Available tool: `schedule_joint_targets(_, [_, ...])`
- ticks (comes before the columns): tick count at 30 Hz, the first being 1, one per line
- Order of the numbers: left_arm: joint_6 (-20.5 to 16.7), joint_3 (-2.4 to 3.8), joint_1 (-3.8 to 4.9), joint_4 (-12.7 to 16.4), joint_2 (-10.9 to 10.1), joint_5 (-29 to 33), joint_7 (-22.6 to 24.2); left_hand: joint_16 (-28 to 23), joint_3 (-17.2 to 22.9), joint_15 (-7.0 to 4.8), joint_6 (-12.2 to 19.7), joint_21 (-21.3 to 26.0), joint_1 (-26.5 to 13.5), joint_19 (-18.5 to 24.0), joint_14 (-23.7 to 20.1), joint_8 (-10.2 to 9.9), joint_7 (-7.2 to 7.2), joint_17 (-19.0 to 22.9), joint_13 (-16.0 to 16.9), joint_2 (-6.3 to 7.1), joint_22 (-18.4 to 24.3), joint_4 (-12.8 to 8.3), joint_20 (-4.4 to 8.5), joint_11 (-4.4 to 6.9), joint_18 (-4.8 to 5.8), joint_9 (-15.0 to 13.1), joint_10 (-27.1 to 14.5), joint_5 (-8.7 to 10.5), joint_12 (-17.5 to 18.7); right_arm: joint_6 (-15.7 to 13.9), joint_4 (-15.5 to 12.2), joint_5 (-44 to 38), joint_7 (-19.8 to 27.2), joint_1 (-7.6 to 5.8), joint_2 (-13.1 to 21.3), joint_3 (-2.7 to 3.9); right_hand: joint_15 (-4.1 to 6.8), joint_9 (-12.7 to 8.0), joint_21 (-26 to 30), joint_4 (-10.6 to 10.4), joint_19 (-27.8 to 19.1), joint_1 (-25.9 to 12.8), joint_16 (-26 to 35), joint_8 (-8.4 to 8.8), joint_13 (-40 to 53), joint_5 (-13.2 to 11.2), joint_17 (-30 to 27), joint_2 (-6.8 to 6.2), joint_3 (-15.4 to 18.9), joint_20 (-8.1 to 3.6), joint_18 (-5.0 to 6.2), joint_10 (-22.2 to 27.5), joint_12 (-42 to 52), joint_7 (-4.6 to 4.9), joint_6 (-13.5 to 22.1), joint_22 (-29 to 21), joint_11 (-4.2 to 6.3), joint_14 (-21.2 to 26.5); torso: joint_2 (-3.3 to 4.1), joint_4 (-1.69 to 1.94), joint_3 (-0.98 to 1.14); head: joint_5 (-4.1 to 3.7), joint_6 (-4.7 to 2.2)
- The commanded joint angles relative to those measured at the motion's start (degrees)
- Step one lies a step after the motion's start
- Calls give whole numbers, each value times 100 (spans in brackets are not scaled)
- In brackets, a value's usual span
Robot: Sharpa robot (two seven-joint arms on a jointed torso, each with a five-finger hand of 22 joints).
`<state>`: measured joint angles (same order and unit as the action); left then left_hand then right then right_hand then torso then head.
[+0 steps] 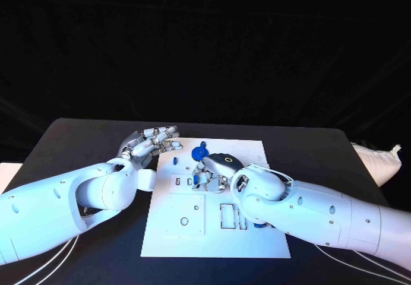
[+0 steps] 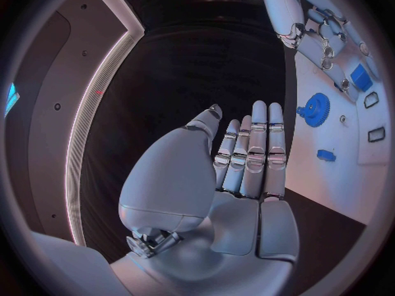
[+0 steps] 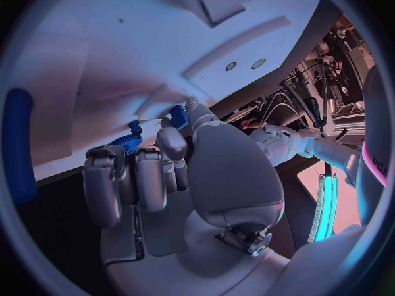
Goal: Assemble the parts on the task board
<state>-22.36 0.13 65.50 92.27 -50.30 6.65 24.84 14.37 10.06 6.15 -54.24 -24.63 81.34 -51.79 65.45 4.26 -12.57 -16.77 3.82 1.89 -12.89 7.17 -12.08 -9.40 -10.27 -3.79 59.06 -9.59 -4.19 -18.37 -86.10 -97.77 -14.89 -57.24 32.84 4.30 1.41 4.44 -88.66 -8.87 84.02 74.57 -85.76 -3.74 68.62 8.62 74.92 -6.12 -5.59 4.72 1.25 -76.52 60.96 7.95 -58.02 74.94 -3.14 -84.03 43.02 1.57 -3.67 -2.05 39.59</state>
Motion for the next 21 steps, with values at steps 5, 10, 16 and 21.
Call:
schedule_joint_targets(5, [145,5,6,0,11,-40,-26,-22,19,-2,44,1,-47,48,-56,-31,-11,-11,-9,15,-6,-34,-4,-17,16,6,-25,13,22,-728,-100,-17,89,30,71,-9,-71,-54,66,-135,343,-60,75,23,-104,-6,688,-114,172,76,-32,126,-145,60,220,1142,-41,-418,-7,-2,9,4,-6])
schedule_joint_targets(10, [135,4,4,-42,41,-250,-114,162,79,-88,15,-186,-80,-136,231,-16,42,-143,-2,8,-109,-94,44,38,-21,0,14,11,7,-1386,-370,158,541,51,250,0,-93,-53,70,-282,343,1,93,16,-116,66,672,-162,257,99,-31,154,-142,86,319,1139,-65,-412,-20,-8,21,7,-20])
schedule_joint_targets(16, [302,2,1,-109,67,-968,-677,915,231,-353,-244,-665,-196,-559,891,71,171,-570,181,50,-389,-68,278,295,-33,-25,942,14,-388,-1899,-703,1032,1558,43,634,111,-126,-63,145,-570,258,58,267,17,-154,56,437,-181,404,128,0,210,-160,136,498,1013,-109,-349,-82,-38,57,25,-8])
schedule_joint_targets(21, [526,1,2,-130,47,-2088,-1591,2382,168,-604,-605,-1243,-488,-949,1425,257,434,-1627,617,182,-758,103,513,588,-25,-93,1760,117,-1033,-1743,-915,2366,2209,-125,1126,191,-137,-50,178,-680,227,152,311,1,-145,16,400,-30,505,143,13,222,-121,145,529,965,-120,-340,-165,-81,118,131,35])
